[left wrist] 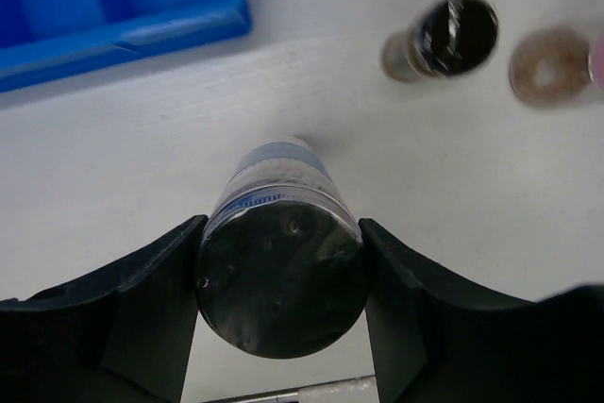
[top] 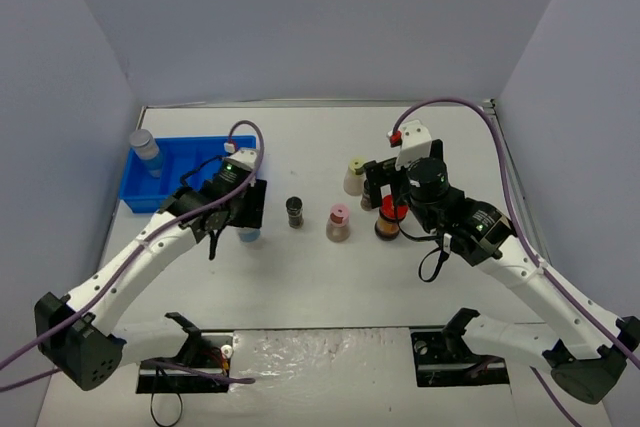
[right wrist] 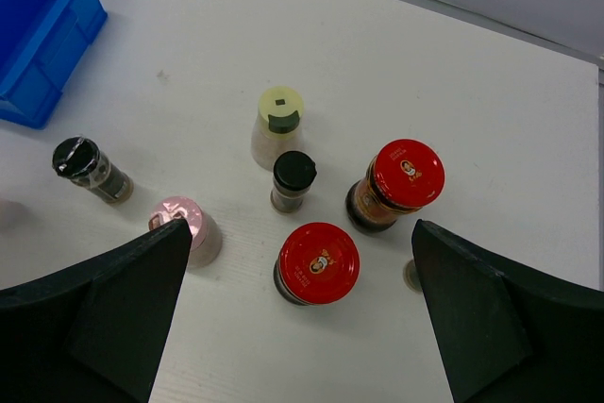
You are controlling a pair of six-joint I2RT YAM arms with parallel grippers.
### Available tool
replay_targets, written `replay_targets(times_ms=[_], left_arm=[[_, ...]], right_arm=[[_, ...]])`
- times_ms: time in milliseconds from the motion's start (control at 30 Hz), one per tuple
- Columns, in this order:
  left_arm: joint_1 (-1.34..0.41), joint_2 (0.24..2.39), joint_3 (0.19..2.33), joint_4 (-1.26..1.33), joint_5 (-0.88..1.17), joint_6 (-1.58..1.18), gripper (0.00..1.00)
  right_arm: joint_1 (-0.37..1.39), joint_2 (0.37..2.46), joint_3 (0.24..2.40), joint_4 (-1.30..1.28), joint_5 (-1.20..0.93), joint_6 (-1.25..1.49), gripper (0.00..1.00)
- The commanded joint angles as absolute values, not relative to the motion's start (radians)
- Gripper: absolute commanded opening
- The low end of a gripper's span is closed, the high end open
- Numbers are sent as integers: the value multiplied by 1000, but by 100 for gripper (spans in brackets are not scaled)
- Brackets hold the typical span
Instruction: Organize the condiment bottles
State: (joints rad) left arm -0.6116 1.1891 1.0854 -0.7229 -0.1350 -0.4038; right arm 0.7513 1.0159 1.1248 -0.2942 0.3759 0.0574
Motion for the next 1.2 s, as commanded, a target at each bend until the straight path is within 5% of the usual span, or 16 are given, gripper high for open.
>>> replay_targets(times_ms=[0, 467, 1167], left_arm=[[-420, 1104, 1285, -763, -223, -360, 7], [232, 1327, 1547, -604, -100, -323, 7], [331, 1609, 1568, -525, -38, -337, 7]], right_arm=[[746, 1033, 1153, -215, 340, 76, 100], [746, 1111, 1199, -192, 120, 137, 99], [744, 1095, 1122, -166, 118, 126, 100]])
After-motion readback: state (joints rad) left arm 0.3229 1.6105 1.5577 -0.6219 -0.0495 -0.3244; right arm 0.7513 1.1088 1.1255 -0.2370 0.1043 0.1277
